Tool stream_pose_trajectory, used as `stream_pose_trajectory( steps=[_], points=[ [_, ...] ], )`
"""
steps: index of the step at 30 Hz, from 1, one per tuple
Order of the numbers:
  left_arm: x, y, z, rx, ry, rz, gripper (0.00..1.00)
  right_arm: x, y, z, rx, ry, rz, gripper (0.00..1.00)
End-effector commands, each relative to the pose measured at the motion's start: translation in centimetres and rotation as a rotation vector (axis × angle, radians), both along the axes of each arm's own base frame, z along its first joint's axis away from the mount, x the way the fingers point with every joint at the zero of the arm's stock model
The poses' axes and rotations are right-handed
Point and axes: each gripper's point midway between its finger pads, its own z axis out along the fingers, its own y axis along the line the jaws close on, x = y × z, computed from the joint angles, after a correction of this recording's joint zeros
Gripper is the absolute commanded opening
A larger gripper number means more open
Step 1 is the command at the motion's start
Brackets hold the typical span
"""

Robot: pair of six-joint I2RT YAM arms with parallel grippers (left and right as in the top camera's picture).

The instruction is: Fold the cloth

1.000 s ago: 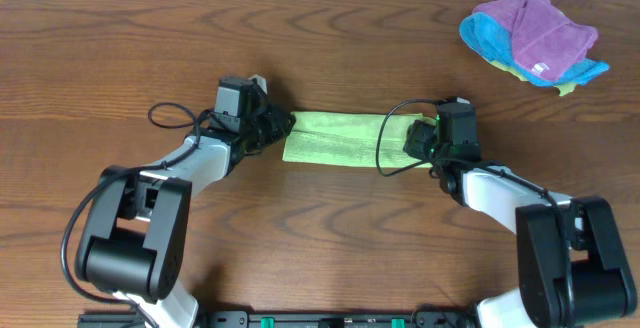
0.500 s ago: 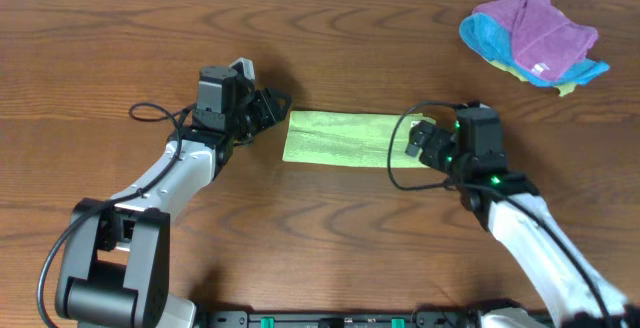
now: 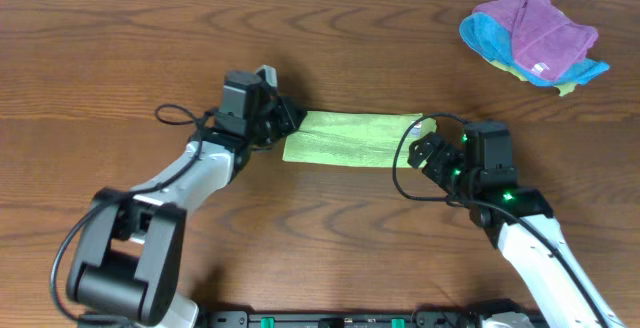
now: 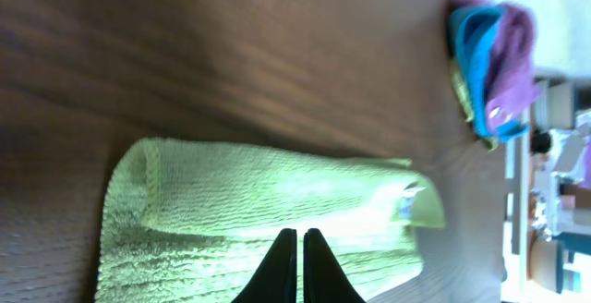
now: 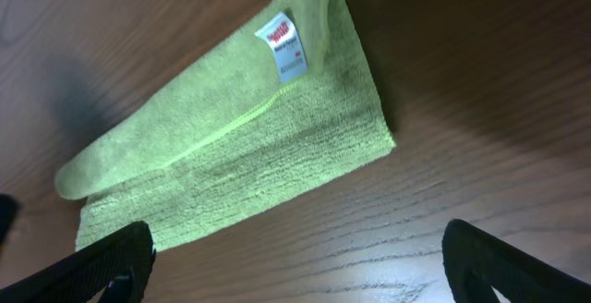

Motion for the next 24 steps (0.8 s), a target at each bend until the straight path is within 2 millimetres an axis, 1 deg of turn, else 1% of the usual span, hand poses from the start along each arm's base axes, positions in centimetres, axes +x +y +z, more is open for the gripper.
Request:
stream_pose_trajectory(
  steps=[1, 3, 8, 15, 20, 24],
  points=[
    [0.1, -0.4, -2.1, 0.014, 0.043, 0.002, 0.06, -0.5, 0.1, -1.7, 0.044, 0.041, -0.028, 0.99],
    [-0.1, -0.5, -3.4, 0.020, 0.069, -0.002, 0.06, -0.4, 0.3, -2.4, 0.073, 0.043, -0.034, 0.99],
    [-0.2, 0.0, -5.5, 0.058, 0.104, 0.021, 0.06, 0.2, 1.1, -3.3, 0.122, 0.041, -0.015, 0.99],
    [-0.5, 0.2, -7.2, 0.092, 0.135, 0.031, 0.06, 0.3, 1.2, -4.6, 0.148, 0.089, -0.065, 0.99],
    [-1.0, 0.4, -8.8, 0.114, 0.173, 0.035, 0.06, 0.7, 1.2, -6.3, 0.150, 0.121, -0.079, 0.99],
    [-1.1, 0.4, -9.0, 0.115, 0.180, 0.033, 0.06, 1.0, 1.3, -7.6, 0.153, 0.139, -0.089, 0.97]
  ],
)
